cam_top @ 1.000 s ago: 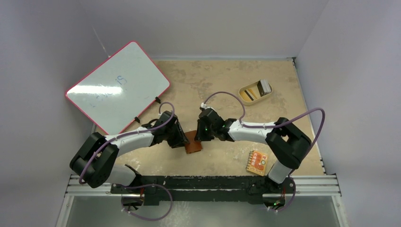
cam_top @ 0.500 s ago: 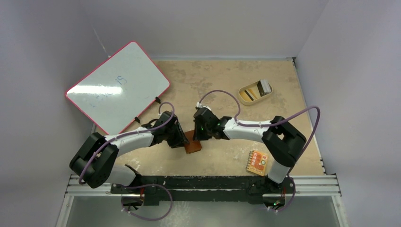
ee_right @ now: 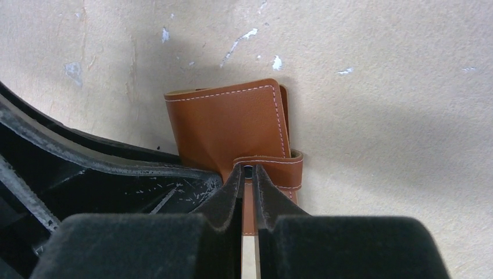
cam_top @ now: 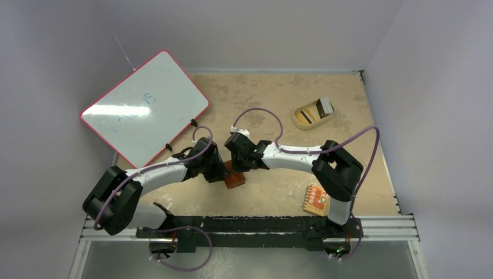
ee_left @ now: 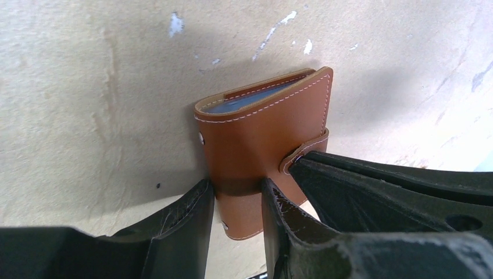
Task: Put the credit cards into the card holder
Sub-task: Close the card holder at the center of the board.
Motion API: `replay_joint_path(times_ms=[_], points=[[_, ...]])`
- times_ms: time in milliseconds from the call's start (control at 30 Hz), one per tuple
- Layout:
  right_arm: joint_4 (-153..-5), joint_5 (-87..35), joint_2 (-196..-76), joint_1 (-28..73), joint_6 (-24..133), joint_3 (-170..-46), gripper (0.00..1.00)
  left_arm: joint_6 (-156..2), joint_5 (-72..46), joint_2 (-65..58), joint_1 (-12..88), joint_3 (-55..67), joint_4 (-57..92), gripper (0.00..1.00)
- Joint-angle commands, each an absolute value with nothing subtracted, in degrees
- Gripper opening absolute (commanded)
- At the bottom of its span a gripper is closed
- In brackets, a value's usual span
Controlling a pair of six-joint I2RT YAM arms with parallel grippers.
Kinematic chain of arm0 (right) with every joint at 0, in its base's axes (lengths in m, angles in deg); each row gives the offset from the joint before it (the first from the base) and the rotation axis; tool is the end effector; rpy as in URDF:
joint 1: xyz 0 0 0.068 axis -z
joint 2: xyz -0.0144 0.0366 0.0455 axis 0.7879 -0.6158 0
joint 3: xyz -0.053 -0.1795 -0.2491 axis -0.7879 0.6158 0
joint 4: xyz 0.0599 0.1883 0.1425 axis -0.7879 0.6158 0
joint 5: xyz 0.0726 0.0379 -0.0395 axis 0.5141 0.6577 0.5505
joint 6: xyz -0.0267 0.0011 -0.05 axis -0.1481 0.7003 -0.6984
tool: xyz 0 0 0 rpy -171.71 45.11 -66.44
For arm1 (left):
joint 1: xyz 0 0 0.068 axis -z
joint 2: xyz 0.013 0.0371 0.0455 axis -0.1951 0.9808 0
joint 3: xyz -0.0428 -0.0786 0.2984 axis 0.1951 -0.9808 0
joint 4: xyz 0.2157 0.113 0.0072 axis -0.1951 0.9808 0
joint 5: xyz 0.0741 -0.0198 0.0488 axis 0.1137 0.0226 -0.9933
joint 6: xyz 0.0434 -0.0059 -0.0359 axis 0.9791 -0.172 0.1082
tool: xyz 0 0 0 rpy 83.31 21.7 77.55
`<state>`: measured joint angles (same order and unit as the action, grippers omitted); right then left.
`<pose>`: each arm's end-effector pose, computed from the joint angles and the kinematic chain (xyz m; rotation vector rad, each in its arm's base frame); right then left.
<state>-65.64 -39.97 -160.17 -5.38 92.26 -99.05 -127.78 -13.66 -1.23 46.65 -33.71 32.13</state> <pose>0.2105 0.3201 0.2240 -0.2396 2.5627 0.5900 0.1742 -0.1301 0.1952 -0.5894 2.7161 -0.7186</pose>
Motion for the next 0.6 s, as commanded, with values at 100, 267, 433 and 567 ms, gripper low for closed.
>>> replay_joint_path(times_ms=[100, 267, 433, 567], points=[[-57.54, -41.14, -166.67, -9.36, 94.12, -97.06, 0.06, -129.17, -18.47, -7.02, 46.39, -34.19, 34.78, 0.35], [-58.78, -43.08, -161.5, -7.03, 92.57, -98.83, 0.1, -128.53, -23.29, -13.44, 45.1, -31.43, 39.17, 0.37], [-64.28, -44.25, -152.65, -3.66, 88.58, -99.31, 0.17, -125.99, -31.98, -19.07, 44.91, -24.71, 47.47, 0.45], [-66.18, -45.72, -145.47, -1.84, 86.92, -99.7, 0.34, -120.97, -38.4, -22.54, 44.91, -15.79, 54.56, 0.56]])
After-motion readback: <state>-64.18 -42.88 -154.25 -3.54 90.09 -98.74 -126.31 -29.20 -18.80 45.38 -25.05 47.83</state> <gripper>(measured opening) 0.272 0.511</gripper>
